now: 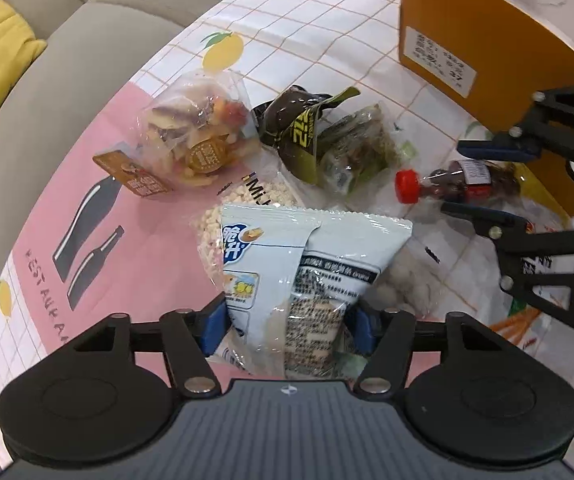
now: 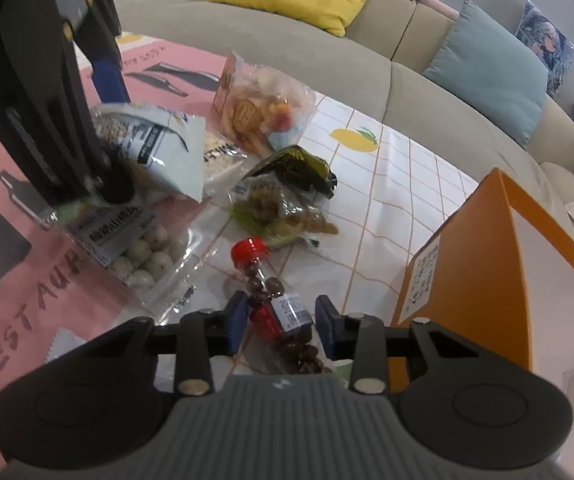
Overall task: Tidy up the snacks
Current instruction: 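Grasp the white chip bag with the left gripper while the right gripper grasps the red-capped bottle, then carry the chip bag and bottle into the orange box with both grippers, then open both grippers and withdraw them from the box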
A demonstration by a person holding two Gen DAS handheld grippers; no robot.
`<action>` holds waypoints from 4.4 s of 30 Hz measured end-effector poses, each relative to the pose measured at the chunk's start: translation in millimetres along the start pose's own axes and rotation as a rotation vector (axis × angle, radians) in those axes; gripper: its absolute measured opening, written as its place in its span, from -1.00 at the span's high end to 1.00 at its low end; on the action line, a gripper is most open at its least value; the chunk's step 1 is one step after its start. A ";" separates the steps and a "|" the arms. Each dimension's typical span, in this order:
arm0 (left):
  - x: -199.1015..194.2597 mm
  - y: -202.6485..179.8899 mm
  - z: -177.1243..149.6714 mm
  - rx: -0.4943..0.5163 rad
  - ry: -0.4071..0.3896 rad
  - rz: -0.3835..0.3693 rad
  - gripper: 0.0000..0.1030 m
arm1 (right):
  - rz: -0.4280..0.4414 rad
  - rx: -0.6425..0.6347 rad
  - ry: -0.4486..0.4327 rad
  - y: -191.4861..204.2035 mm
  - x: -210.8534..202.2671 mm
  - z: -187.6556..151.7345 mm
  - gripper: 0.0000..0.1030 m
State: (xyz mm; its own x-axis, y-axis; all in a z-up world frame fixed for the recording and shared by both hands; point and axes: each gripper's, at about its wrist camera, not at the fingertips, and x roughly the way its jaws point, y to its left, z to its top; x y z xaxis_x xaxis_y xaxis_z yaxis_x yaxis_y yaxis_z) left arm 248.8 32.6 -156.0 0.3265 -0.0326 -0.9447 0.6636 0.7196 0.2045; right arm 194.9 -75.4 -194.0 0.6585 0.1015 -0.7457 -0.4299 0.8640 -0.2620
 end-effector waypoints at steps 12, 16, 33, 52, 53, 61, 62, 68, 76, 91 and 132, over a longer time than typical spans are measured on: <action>-47.6 15.9 -26.4 -0.349 -0.178 -0.004 -0.01 | 0.093 0.236 -0.067 -23.1 -33.4 6.6 0.39; -73.9 13.3 -39.0 -0.435 -0.235 -0.001 0.03 | 0.151 0.362 -0.077 -38.7 -45.0 10.1 0.40; -181.8 -43.8 -31.9 -0.608 -0.482 -0.239 0.05 | 0.259 0.794 -0.253 -123.6 -171.4 -13.0 0.42; -132.2 -132.2 111.6 -0.490 -0.349 -0.467 0.06 | 0.060 1.012 -0.118 -253.2 -177.7 -96.0 0.42; -125.7 -136.5 117.1 -0.490 -0.336 -0.472 0.06 | 0.058 1.018 -0.105 -257.9 -174.3 -99.7 0.42; -83.4 -171.1 138.6 -0.485 -0.240 -0.491 0.06 | 0.032 0.988 0.063 -279.9 -138.2 -106.6 0.43; -77.1 -174.2 139.3 -0.491 -0.224 -0.495 0.06 | 0.032 0.987 0.078 -281.7 -136.3 -108.5 0.43; -45.9 -183.6 144.1 -0.532 -0.152 -0.490 0.06 | 0.019 1.006 0.167 -282.1 -120.7 -123.6 0.43; -24.7 -182.1 149.6 -0.578 -0.065 -0.475 -0.16 | -0.013 0.933 0.233 -281.0 -105.2 -115.0 0.43; -50.2 -155.9 125.5 -0.658 -0.129 -0.522 -0.32 | -0.019 0.890 0.296 -285.6 -97.7 -107.5 0.43; -158.1 -124.7 39.8 -0.467 -0.338 -0.270 -0.28 | -0.228 0.754 0.140 -224.5 -168.3 -59.7 -0.37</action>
State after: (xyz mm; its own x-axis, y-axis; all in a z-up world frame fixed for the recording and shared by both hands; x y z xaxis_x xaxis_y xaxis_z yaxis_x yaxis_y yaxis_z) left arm 141.3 -79.5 -21.9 0.4334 -0.4173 -0.7988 0.4138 0.8795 -0.2349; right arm 143.7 -316.0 -46.2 0.5751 -0.1370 -0.8066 0.2721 0.9618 0.0306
